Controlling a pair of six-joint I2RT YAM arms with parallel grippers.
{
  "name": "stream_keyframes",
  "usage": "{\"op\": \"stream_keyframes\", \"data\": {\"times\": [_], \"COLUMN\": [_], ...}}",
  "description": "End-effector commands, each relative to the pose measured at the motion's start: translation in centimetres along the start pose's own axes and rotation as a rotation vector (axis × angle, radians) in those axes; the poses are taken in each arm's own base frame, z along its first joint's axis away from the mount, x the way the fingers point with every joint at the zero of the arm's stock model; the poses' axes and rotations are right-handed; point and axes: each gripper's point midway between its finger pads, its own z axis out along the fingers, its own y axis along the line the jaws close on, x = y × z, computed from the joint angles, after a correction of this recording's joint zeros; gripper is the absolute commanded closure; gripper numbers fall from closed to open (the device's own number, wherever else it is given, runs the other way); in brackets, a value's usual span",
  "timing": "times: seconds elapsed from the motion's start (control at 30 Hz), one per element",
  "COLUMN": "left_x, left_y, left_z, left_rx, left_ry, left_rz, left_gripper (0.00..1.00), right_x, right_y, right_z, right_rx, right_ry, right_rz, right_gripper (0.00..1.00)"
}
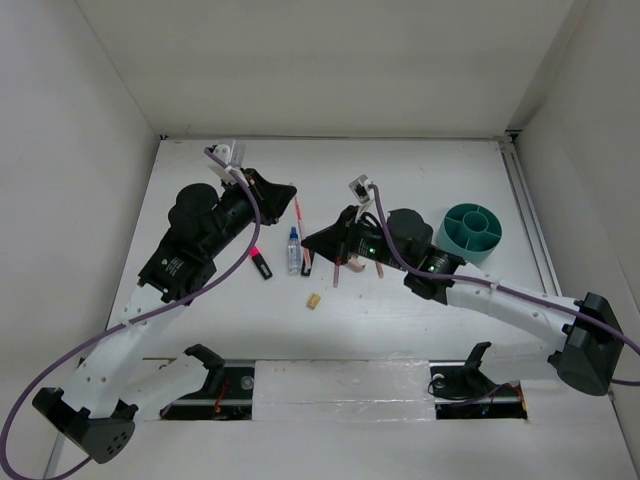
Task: Sort the stationery into containers
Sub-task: Close the pen cap on the pen.
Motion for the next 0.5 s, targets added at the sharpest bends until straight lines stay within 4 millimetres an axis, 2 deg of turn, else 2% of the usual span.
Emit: {"op": "stream_keyframes", "data": {"times": [0.0,0.17,0.37,0.47], "left_x": [-0.8,-0.8,-0.1,0.1], "left_y": [-0.7,-0.8,-1.2,-1.5], "left_z": [-0.1,-0.1,0.4,0.3], "left_rx": [0.035,0.043,0.076,0.094], "left_ry": [-0.03,-0.025,0.005,0.015], "left_rz": [0.01,0.01,0.019,0.029], "left_gripper": [1.0,1.0,1.0,1.0], "right_x": [-3.0,-3.7,-3.9,-4.2], "right_y": [1.8,2.3,1.5,1.9], "right_z": [0.2,0.2,0.5,0.5], "right_rx": [-0.054,-0.064,-0.051,-0.064], "right_ry": [-0.072,-0.087,-0.084,-0.087], "right_rz": [-0.036,-0.04,-0.039,-0.042], "right_gripper": [1.0,1.0,1.0,1.0]}}
